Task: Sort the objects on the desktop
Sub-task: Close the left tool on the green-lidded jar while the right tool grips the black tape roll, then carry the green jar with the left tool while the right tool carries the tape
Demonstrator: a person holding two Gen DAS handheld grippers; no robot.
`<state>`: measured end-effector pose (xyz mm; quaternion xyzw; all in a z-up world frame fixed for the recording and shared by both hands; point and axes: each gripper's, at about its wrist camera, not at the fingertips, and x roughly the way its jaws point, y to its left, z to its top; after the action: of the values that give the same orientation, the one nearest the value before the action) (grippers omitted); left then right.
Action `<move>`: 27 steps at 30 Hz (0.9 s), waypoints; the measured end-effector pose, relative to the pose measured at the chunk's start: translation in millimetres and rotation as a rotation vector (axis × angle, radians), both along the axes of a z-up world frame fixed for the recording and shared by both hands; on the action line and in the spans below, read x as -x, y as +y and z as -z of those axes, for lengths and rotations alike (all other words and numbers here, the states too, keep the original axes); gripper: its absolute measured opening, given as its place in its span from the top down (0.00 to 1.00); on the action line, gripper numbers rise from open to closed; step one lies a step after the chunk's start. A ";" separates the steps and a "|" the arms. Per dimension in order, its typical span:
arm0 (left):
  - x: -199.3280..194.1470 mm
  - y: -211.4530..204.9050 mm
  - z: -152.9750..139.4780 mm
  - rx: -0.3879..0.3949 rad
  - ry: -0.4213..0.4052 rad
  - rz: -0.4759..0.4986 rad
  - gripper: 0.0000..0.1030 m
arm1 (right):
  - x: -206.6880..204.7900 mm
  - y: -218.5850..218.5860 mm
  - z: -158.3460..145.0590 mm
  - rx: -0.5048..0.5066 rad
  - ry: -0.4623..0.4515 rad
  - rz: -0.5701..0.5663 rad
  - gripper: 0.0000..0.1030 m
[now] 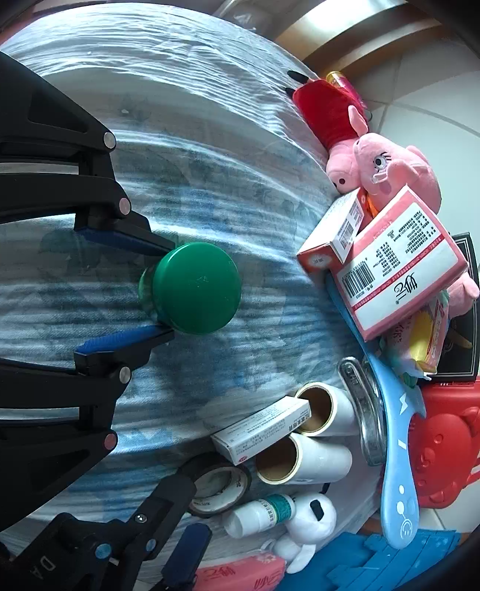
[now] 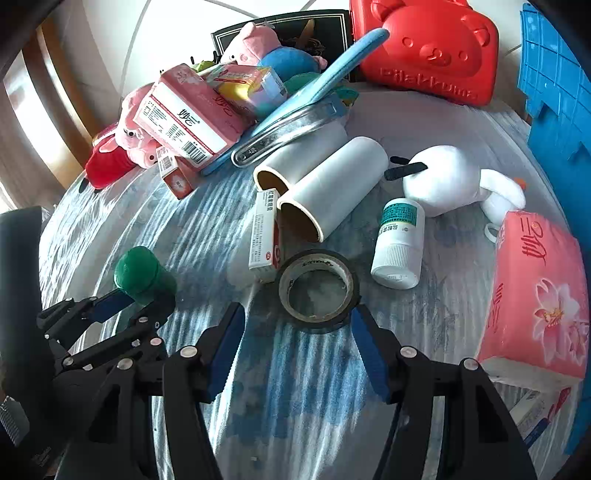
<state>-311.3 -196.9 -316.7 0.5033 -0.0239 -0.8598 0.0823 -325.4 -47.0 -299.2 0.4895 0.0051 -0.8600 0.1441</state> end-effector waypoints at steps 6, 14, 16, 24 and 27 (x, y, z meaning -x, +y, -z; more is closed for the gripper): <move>4.8 2.5 1.9 0.013 0.016 -0.006 0.63 | 9.1 0.4 13.3 -0.029 -0.019 0.003 0.41; 6.0 2.8 2.9 0.023 0.035 -0.019 0.62 | 15.6 2.0 19.1 -0.045 -0.006 0.017 0.39; 5.8 2.6 2.6 0.019 0.033 -0.021 0.62 | 17.0 3.3 19.8 -0.022 -0.012 0.026 0.37; -3.7 0.7 -4.0 0.002 0.032 -0.031 0.63 | 14.2 -1.1 20.2 -0.070 0.001 0.049 0.45; -10.3 -1.0 -11.2 0.005 0.050 -0.034 0.63 | 3.8 -2.1 14.1 -0.071 0.013 0.046 0.46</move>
<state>-301.0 -197.9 -305.5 0.4817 -0.0152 -0.8706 0.0989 -329.2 -49.1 -313.3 0.4885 0.0252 -0.8656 0.1070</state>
